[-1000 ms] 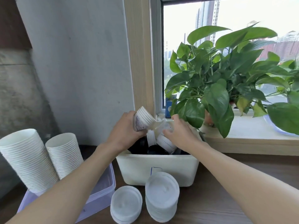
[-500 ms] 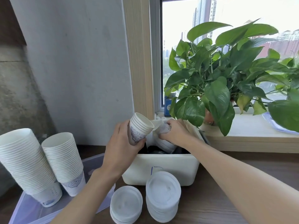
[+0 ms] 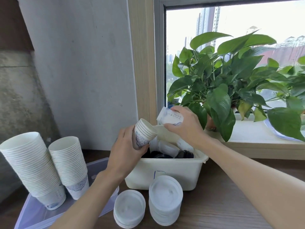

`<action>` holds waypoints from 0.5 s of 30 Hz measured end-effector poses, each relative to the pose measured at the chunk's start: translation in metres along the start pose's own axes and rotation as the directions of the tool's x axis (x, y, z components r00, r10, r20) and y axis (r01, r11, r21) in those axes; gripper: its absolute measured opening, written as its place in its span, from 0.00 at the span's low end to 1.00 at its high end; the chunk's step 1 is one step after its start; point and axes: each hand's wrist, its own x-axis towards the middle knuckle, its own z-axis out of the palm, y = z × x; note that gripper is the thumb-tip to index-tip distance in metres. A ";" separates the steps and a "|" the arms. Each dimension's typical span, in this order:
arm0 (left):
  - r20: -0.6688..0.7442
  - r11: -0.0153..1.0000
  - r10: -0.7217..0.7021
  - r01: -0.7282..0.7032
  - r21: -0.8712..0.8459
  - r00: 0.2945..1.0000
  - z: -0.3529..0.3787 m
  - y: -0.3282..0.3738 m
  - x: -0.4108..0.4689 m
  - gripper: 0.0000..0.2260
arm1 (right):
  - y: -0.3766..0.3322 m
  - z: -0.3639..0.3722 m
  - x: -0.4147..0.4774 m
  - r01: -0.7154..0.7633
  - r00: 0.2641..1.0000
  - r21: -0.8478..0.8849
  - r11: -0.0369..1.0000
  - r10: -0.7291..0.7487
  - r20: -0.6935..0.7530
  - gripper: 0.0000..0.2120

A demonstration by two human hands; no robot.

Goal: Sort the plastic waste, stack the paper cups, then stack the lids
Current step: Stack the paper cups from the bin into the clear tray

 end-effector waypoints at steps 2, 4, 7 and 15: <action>0.017 1.000 0.002 -0.002 0.010 1.000 -0.001 0.001 0.001 0.30 | -0.010 -0.006 0.001 0.017 0.998 0.041 0.999 -0.019 0.056 0.27; 0.032 1.000 0.005 -0.005 0.013 0.999 -0.001 0.002 0.002 0.29 | -0.021 -0.009 -0.001 0.019 0.989 0.082 0.996 -0.031 0.147 0.27; 0.047 1.000 0.010 -0.010 0.006 0.999 -0.002 0.001 0.002 0.30 | -0.033 -0.010 -0.005 0.041 0.953 0.088 0.995 -0.065 0.296 0.30; 0.053 0.998 0.040 -0.037 -0.042 0.998 -0.003 -0.003 0.003 0.30 | -0.038 -0.009 -0.006 0.036 0.897 -0.020 0.999 -0.023 0.442 0.38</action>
